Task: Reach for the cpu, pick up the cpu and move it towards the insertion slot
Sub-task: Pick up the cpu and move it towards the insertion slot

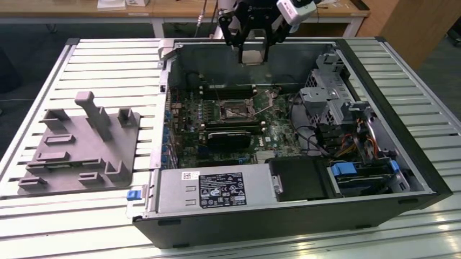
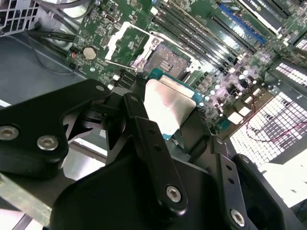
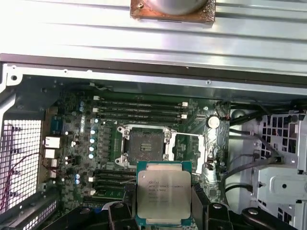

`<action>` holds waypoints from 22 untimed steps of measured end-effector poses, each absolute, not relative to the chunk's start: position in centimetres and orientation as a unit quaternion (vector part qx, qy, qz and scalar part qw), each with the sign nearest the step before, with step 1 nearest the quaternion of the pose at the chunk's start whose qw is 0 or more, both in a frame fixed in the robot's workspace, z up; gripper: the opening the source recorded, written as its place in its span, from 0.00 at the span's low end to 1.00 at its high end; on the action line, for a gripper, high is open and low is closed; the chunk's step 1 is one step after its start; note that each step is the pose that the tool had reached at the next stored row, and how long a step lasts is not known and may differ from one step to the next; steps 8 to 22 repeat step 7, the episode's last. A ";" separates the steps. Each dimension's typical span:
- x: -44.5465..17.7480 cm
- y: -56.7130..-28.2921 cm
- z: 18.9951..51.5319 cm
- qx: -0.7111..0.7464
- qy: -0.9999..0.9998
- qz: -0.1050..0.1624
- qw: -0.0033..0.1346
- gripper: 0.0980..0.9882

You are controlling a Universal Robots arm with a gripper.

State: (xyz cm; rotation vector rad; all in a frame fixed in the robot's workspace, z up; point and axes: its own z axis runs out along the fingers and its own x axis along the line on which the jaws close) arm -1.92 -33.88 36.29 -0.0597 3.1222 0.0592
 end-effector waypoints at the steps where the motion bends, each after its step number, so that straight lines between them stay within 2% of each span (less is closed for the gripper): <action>1: -1.9 -33.9 36.3 -0.019 1.000 0.019 0.009 0.50; 22: -1.9 -33.9 36.3 -0.019 1.000 0.019 0.009 0.50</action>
